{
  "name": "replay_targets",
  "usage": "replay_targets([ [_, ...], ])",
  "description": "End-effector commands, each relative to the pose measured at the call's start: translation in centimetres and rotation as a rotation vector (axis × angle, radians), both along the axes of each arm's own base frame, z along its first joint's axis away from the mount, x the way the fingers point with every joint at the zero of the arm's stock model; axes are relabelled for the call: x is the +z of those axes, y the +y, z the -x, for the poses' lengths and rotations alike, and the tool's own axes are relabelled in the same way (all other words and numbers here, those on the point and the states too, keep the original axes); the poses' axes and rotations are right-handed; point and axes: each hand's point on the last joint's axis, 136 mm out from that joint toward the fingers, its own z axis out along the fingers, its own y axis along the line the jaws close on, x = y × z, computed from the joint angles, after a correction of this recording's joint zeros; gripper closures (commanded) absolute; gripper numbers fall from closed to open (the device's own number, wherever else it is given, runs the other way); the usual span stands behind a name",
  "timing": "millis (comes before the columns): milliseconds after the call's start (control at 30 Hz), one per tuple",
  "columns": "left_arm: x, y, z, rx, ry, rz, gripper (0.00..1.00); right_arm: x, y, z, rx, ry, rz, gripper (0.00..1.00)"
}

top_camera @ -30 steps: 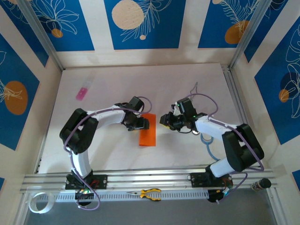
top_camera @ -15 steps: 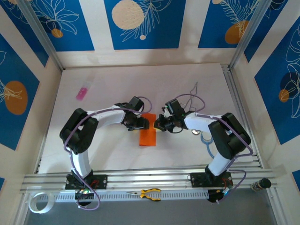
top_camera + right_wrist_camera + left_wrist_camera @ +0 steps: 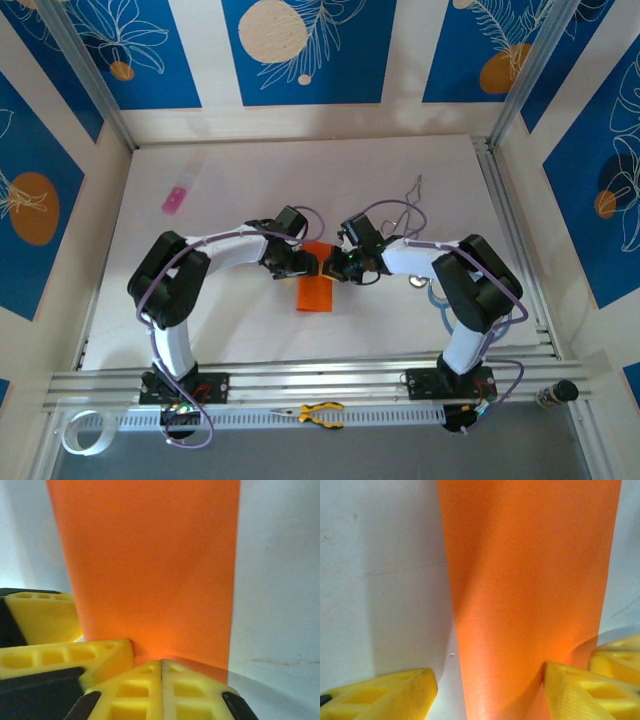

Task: Fold a paper plane with a square sheet of paper (pick it up from the middle)
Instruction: Hold the square sheet of paper at the center of the table.

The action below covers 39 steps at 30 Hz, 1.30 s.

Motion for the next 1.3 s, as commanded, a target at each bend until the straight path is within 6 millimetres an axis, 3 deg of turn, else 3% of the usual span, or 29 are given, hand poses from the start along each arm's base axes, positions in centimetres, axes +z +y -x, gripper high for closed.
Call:
replay_targets([
  [0,-4.1,1.7,1.4,-0.009,0.059,-0.111,0.35,0.0,0.8,-0.1,0.004,0.016,-0.022,1.0],
  [500,-4.2,1.4,1.5,-0.012,0.061,-0.114,0.36,0.4,1.6,-0.3,0.027,0.013,-0.056,1.0],
  [633,-4.3,1.4,1.6,-0.012,0.062,-0.115,0.36,-1.0,1.3,0.1,0.027,0.037,-0.027,1.0],
  [833,-3.7,1.1,1.4,0.001,0.058,-0.101,0.36,-4.1,-0.8,1.5,0.035,0.089,0.096,1.0],
  [1000,-0.4,0.6,0.4,0.05,-0.011,-0.039,0.33,-4.6,-2.5,1.9,0.096,0.068,0.154,1.0],
  [1267,7.4,0.0,-1.4,0.104,-0.186,0.162,0.24,-3.7,-3.0,1.3,0.25,0.061,0.061,1.0],
])
